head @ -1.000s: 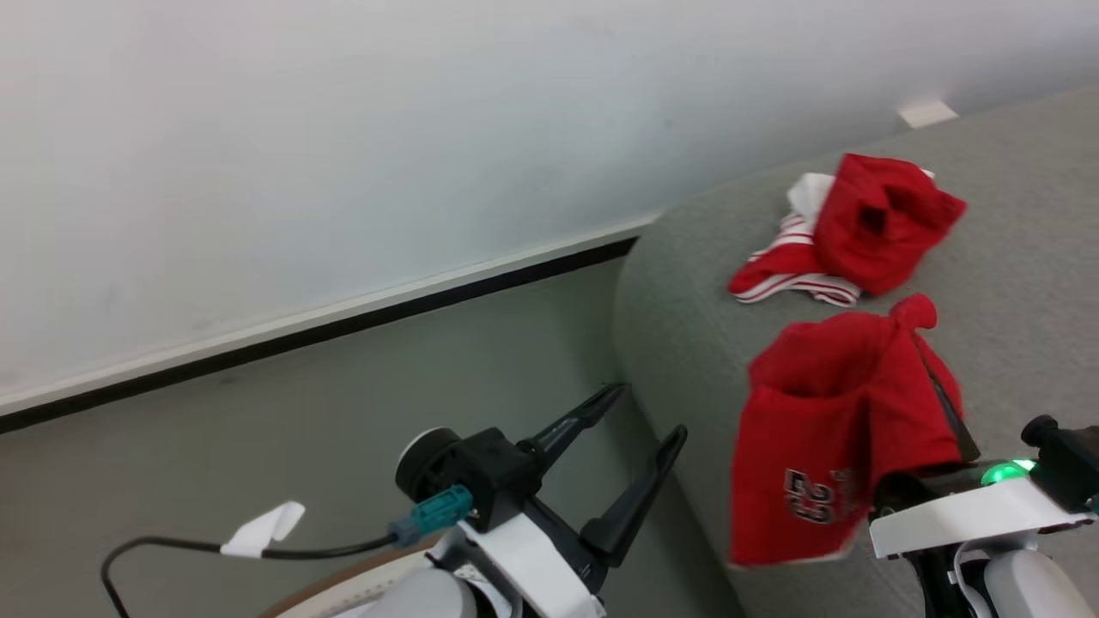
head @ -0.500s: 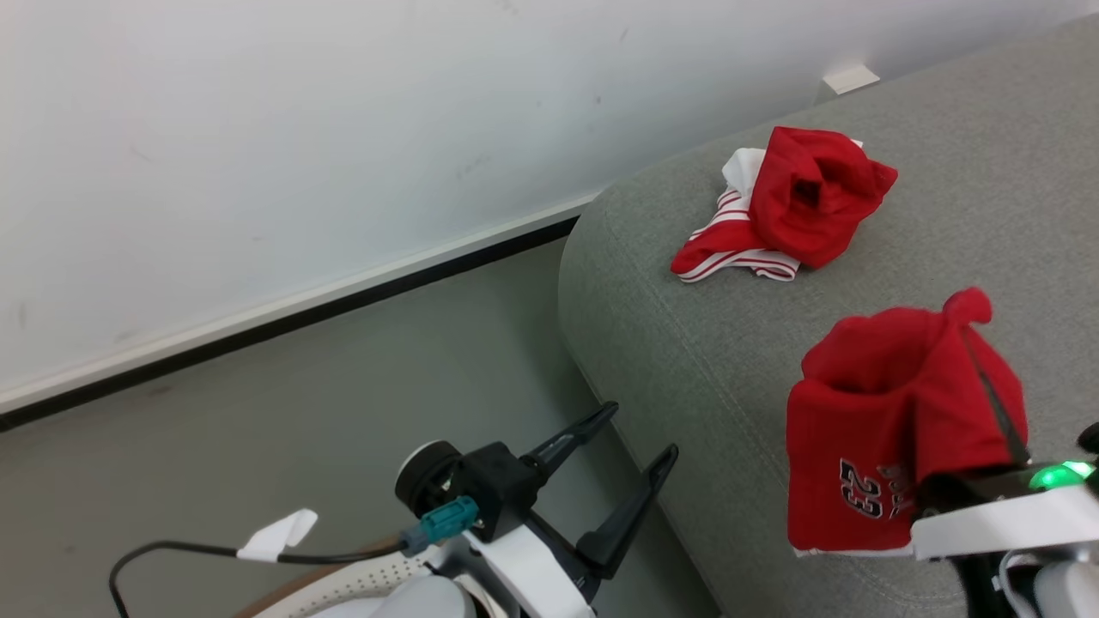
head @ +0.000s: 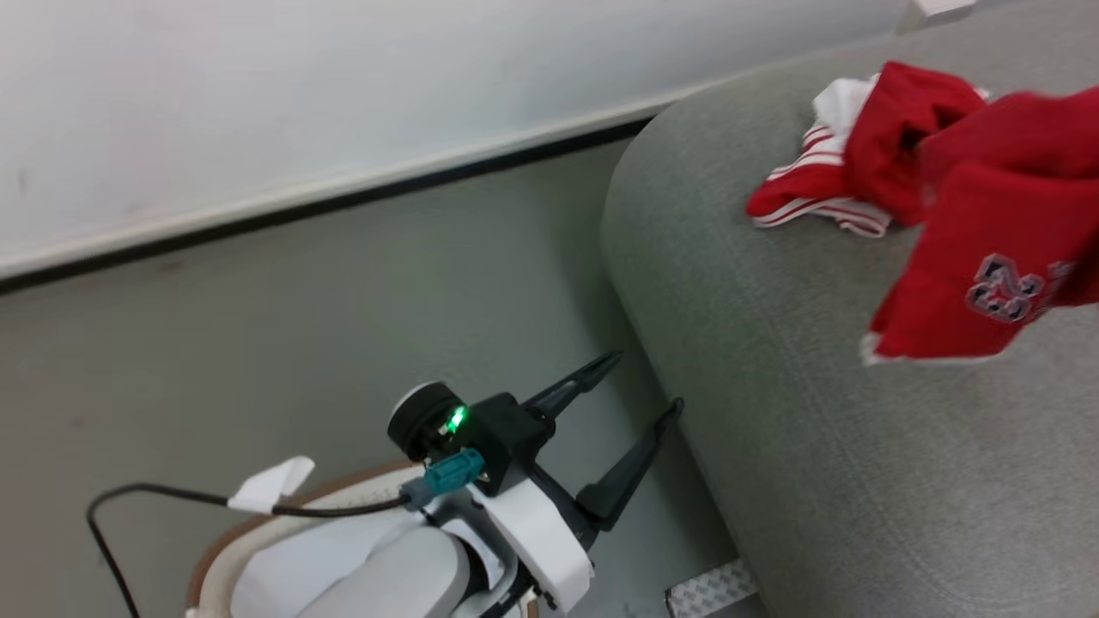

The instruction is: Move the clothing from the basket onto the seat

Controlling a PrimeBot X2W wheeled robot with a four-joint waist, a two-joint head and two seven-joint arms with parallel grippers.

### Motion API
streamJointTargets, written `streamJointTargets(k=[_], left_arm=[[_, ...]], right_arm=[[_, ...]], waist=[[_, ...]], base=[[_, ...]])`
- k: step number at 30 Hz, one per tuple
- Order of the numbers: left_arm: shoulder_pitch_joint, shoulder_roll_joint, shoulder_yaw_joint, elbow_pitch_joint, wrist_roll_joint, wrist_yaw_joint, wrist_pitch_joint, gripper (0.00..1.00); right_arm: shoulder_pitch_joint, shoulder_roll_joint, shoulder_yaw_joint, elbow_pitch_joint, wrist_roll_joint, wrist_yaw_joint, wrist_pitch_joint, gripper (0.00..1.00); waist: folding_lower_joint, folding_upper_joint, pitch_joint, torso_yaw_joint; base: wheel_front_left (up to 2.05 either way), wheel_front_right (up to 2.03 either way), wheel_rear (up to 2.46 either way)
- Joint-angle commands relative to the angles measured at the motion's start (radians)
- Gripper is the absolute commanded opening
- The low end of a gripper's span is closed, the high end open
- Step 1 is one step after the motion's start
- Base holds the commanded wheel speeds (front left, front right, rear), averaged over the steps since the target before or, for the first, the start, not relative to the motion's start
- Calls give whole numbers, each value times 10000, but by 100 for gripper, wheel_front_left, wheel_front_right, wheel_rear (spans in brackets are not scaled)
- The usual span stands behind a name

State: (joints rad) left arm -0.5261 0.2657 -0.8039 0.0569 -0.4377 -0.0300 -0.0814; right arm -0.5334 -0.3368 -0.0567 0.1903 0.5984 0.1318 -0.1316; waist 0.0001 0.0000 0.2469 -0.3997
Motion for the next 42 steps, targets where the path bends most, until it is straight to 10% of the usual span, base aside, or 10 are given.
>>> streamJointTargets(k=[1, 10, 20, 28, 30, 31, 32, 42], left_arm=[[-125, 77, 39, -43, 81, 35, 26, 100], [-862, 261, -57, -384, 439, 33, 548, 100], [-1894, 30, -192, -249, 842, -155, 602, 100], [-1928, 13, -171, 141, 739, -130, 288, 100], [-1870, 20, -123, 242, 655, -81, 225, 100], [-1822, 33, -100, 287, 612, -66, 173, 100], [-1767, 53, -80, 339, 577, -43, 154, 100], [-835, 241, 242, 826, 10, 298, -398, 100]], right_arm=[[-213, -213, -154, 143, -71, -23, 64, 0], [-2245, -1081, -1339, 2169, 649, -23, 117, 0], [-3817, -3019, 254, 4973, -729, -23, 905, 0], [-4102, -3208, 1426, 6997, -781, -25, 1879, 13], [-4049, -3210, 1670, 7271, -645, -25, 2011, 25], [-4018, -3166, 1782, 7363, -557, -25, 2058, 48], [-3997, -3142, 1902, 7423, -484, -25, 2092, 100], [-3207, -3587, 4449, 6254, 820, -25, 3349, 100]], waist=[[-1, 0, 647, 476], [-1, 0, 2702, 1132], [-1, 0, 4116, 1782], [-1, 0, 4095, 1942], [-1, 0, 3938, 1924], [-1, 0, 3838, 1897], [-1, 0, 3720, 1857], [-1, 0, 1772, 1326]], base=[[0, 0, 0], [0, 0, 0], [0, 0, 0], [0, 0, 0], [0, 0, 0], [0, 0, 0], [0, 0, 0], [0, 0, 0]])
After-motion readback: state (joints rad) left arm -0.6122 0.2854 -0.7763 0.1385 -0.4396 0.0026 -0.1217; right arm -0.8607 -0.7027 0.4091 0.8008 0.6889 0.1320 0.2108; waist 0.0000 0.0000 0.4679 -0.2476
